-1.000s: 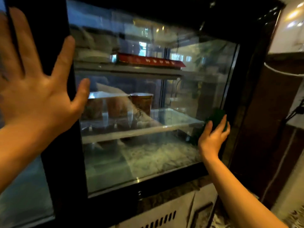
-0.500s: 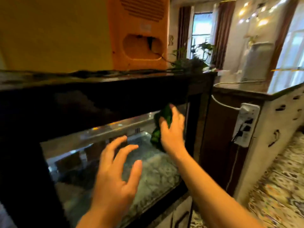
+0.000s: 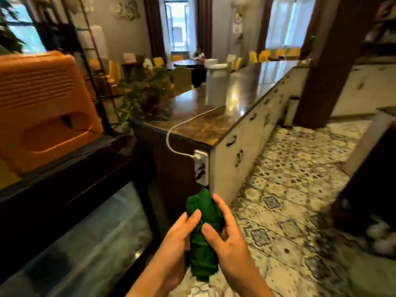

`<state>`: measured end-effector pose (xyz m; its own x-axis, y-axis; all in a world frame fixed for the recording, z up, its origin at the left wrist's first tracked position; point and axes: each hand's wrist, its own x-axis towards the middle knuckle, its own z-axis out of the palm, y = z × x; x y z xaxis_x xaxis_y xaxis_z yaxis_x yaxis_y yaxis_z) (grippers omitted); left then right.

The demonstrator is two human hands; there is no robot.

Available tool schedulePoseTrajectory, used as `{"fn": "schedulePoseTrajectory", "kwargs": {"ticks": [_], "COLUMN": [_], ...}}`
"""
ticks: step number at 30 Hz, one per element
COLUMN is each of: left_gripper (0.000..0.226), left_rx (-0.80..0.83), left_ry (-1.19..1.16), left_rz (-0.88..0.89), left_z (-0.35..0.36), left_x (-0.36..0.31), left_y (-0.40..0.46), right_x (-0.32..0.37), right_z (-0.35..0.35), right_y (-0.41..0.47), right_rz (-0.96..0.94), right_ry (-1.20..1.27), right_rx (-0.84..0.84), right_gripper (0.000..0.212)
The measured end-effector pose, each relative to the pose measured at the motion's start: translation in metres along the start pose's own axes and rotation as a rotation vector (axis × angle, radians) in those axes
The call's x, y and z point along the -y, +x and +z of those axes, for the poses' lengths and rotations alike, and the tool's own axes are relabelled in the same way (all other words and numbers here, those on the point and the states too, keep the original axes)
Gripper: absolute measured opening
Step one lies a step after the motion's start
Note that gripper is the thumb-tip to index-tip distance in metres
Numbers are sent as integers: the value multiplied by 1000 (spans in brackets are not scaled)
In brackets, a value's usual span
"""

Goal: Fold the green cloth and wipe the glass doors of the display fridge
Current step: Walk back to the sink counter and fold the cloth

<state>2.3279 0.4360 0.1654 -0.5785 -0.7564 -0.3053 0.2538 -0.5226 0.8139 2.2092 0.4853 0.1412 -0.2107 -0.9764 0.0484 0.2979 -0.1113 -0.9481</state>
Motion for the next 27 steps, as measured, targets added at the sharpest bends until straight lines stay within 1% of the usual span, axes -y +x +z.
{"fn": "schedulePoseTrajectory", "kwargs": {"ticks": [1, 3, 6, 7, 9, 11, 14, 17, 19, 21, 22, 24, 27], "left_gripper": [45, 45, 58, 58, 55, 53, 43, 32, 28, 26, 28, 31, 38], "left_rx": [22, 87, 167, 186, 207, 205, 201, 234, 292, 359, 384, 421, 501], "left_ry": [9, 38, 100, 115, 112, 94, 130, 119, 105, 97, 99, 119, 138], "left_rz": [8, -9, -16, -24, -22, 4, 69, 150, 167, 164, 160, 155, 108], "left_z": [14, 68, 131, 150, 178, 202, 236, 274, 296, 322, 336, 363, 415], "left_x": [-1, 3, 10, 16, 22, 24, 23, 17, 8, -2, -7, -17, -30], "left_y": [2, 21, 46, 55, 72, 94, 133, 189, 224, 270, 297, 339, 416], "right_x": [13, 50, 92, 103, 121, 136, 155, 174, 187, 202, 210, 225, 251], "right_z": [-9, -55, -110, -130, -160, -189, -235, -291, -326, -366, -387, -420, -484], "right_y": [-4, -11, -17, -19, -19, -16, -5, 21, 40, 68, 85, 113, 156], "right_rz": [14, 15, 14, -6, -35, -57, -81, -70, -21, 22, 26, -7, -89], "right_ry": [-11, -34, 25, 51, 96, 104, 25, -34, -8, 55, 85, 158, 249], "right_rx": [-20, -68, -177, -230, -323, -394, -459, -534, -537, -494, -474, -444, -497], "right_gripper": [69, 66, 62, 60, 57, 58, 64, 69, 73, 81, 80, 72, 53]}}
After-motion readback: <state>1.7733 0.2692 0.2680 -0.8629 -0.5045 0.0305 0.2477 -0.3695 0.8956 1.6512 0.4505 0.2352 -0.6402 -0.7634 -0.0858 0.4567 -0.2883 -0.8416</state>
